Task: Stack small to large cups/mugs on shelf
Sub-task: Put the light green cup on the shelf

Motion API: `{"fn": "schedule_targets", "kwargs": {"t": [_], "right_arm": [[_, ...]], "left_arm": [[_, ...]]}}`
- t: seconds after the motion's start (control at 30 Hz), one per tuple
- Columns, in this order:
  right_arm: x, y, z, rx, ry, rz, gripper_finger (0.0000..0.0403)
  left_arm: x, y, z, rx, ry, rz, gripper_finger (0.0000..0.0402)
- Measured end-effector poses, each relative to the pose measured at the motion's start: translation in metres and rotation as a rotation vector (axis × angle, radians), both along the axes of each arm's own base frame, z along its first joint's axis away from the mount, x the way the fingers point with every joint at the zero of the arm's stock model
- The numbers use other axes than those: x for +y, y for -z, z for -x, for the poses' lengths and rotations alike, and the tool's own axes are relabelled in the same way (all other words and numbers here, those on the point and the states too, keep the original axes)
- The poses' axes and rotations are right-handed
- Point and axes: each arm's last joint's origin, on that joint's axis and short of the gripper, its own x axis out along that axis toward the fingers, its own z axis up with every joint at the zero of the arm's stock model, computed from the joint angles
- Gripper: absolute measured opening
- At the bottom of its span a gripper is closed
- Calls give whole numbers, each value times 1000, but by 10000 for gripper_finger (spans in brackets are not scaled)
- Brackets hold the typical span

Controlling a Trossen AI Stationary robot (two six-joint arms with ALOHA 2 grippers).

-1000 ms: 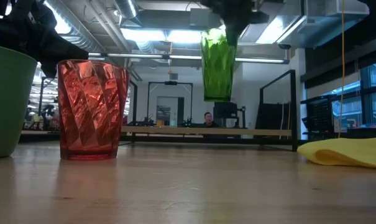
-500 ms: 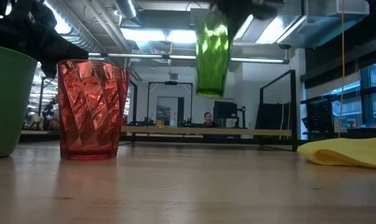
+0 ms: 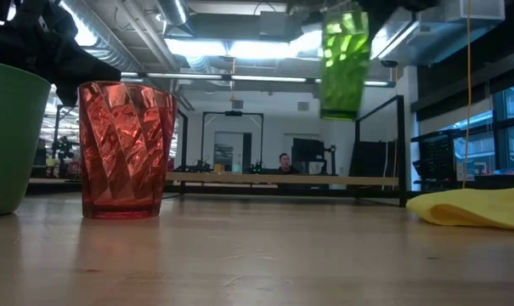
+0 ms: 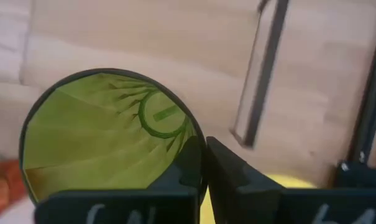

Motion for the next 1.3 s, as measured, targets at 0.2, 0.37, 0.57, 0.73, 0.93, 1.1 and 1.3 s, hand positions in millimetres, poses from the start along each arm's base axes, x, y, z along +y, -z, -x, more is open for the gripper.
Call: {"fn": "schedule_targets", "kwargs": {"t": [0.2,0.37,0.57,0.73,0.93,1.1,1.3], "right_arm": [[-2,14,5,54,-7,14,20],[-11,19,0,87,-18,74,17],[-36,22,-4,108,4,119,15],[-56,33,-15,144,-46,107,15],[-61,48,-30,195,-148,72,15],[-66,59,-40,229,-182,70,15],[-77,63,-40,252,-185,79,15]], "left_arm": [[0,0,0,0,0,0,30],[0,0,0,0,0,0,30],[0,0,0,0,0,0,30],[0,0,0,0,0,0,30],[0,0,0,0,0,0,30],[0,0,0,0,0,0,30],[0,0,0,0,0,0,30]]}}
